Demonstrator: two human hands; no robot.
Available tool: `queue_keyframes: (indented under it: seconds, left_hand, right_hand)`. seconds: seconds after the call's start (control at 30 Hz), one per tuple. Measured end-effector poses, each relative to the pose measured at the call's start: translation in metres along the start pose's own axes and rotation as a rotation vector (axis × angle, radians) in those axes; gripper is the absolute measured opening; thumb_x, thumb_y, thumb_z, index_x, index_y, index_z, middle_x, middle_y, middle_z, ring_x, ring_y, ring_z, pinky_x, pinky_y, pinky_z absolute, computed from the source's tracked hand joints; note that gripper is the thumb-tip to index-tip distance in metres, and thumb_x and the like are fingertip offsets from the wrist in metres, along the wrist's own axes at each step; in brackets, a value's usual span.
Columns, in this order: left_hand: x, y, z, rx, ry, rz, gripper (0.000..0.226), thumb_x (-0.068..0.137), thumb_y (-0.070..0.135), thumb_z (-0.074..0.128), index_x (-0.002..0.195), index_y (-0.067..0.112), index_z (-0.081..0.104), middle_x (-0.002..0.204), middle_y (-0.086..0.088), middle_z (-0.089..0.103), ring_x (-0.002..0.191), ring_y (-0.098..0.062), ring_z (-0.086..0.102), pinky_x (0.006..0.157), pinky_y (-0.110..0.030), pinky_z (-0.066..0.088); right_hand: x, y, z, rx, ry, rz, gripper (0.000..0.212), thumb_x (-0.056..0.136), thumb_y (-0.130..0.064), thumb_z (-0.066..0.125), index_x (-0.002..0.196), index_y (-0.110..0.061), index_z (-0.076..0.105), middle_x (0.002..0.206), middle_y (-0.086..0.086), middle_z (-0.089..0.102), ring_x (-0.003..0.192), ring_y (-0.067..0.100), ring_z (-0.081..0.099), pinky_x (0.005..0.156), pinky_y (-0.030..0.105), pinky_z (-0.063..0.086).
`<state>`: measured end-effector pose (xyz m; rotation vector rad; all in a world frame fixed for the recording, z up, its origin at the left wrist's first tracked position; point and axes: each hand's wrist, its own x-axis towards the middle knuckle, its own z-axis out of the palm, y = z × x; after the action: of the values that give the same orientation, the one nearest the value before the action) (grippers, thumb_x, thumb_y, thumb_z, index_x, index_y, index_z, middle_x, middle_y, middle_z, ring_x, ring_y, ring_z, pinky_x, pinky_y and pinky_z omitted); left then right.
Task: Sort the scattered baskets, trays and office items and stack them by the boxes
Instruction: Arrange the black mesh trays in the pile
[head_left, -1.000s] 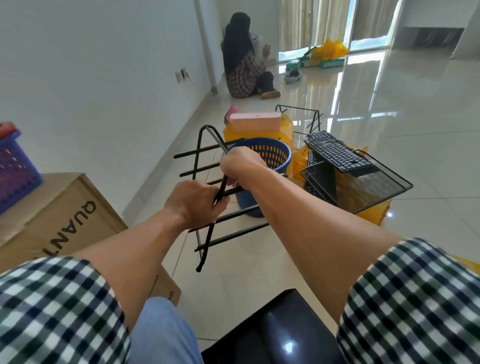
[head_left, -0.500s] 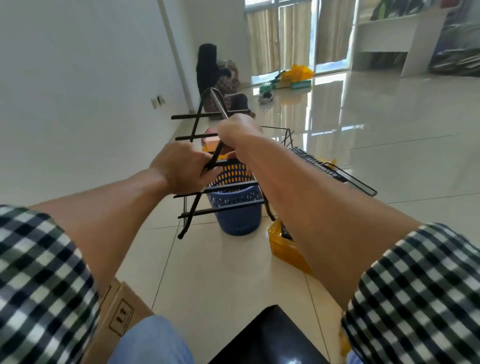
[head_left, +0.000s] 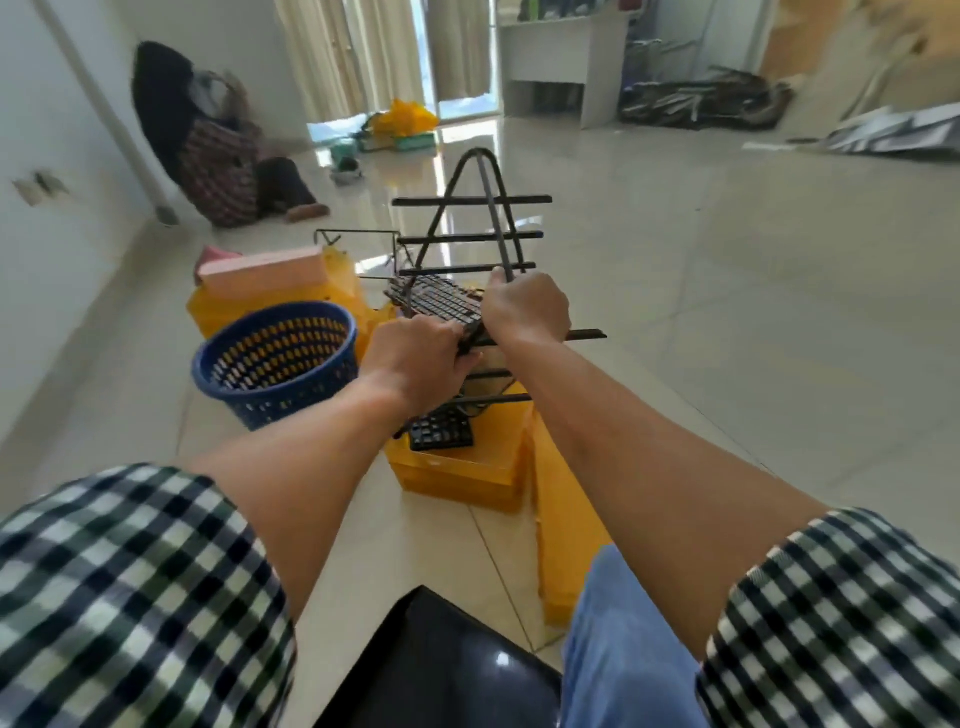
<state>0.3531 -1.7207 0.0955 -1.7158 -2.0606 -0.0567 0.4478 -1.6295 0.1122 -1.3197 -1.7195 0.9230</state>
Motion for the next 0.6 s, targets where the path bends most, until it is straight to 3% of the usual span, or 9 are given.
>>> queue_keyframes:
  seconds: [0.07,0.13,0.23,0.3,0.37,0.47,0.6]
  left_hand:
    - [0.008,0.026,0.011,-0.035,-0.015,0.032,0.04,0.099,0.056,0.043,0.101,0.022,0.065,0.089,0.001,0.067,0.077,-0.019,0.064,0.061,-0.031,0.046]
    - [0.017,0.053,0.022,-0.083,-0.005,0.056,0.04,0.099,0.056,0.046,0.107,0.022,0.064,0.094,0.0,0.067,0.082,-0.019,0.065,0.062,-0.03,0.045]
    - [0.031,0.094,0.035,-0.19,0.036,0.065,0.033,0.098,0.046,0.055,0.114,0.019,0.064,0.102,-0.002,0.067,0.091,-0.02,0.065,0.07,-0.032,0.047]
    - [0.041,0.122,0.044,-0.245,0.036,0.07,0.031,0.097,0.039,0.059,0.119,0.017,0.061,0.108,-0.004,0.067,0.1,-0.024,0.064,0.084,-0.037,0.052]
    - [0.052,0.15,0.053,-0.25,0.002,0.093,0.034,0.095,0.033,0.06,0.125,0.016,0.057,0.117,-0.007,0.066,0.112,-0.027,0.06,0.101,-0.043,0.047]
    - [0.064,0.19,0.068,-0.232,-0.123,0.172,0.054,0.094,0.034,0.059,0.143,0.018,0.042,0.142,-0.01,0.052,0.14,-0.033,0.04,0.123,-0.049,0.02]
    - [0.063,0.24,0.083,-0.271,-0.268,0.238,0.082,0.096,0.035,0.057,0.16,0.022,0.007,0.167,-0.013,0.005,0.154,-0.035,-0.003,0.125,-0.052,0.003]
  right_hand:
    - [0.005,0.028,-0.013,-0.01,0.077,0.038,0.03,0.103,-0.041,0.049,0.087,-0.02,0.064,0.064,-0.011,0.048,0.066,0.013,0.051,0.062,0.029,0.038]
    - [0.01,0.053,-0.029,-0.016,0.14,0.08,0.034,0.104,-0.042,0.048,0.089,-0.017,0.066,0.065,-0.01,0.051,0.066,0.011,0.053,0.056,0.026,0.037]
    - [0.021,0.085,-0.054,0.003,0.232,0.158,0.039,0.105,-0.041,0.046,0.092,-0.013,0.069,0.071,-0.006,0.056,0.077,0.018,0.061,0.067,0.032,0.049]
    - [0.029,0.106,-0.069,-0.007,0.296,0.199,0.039,0.106,-0.041,0.044,0.081,-0.017,0.063,0.066,-0.008,0.053,0.073,0.016,0.06,0.064,0.029,0.045]
    - [0.037,0.128,-0.082,-0.042,0.351,0.235,0.041,0.107,-0.042,0.042,0.075,-0.02,0.057,0.063,-0.01,0.05,0.065,0.012,0.056,0.055,0.026,0.037]
    - [0.048,0.162,-0.103,-0.056,0.432,0.308,0.041,0.107,-0.042,0.04,0.076,-0.02,0.057,0.061,-0.012,0.048,0.06,0.008,0.05,0.053,0.025,0.033]
    - [0.056,0.199,-0.134,-0.062,0.495,0.448,0.044,0.107,-0.042,0.038,0.084,-0.017,0.065,0.067,-0.006,0.053,0.062,0.012,0.049,0.055,0.027,0.032]
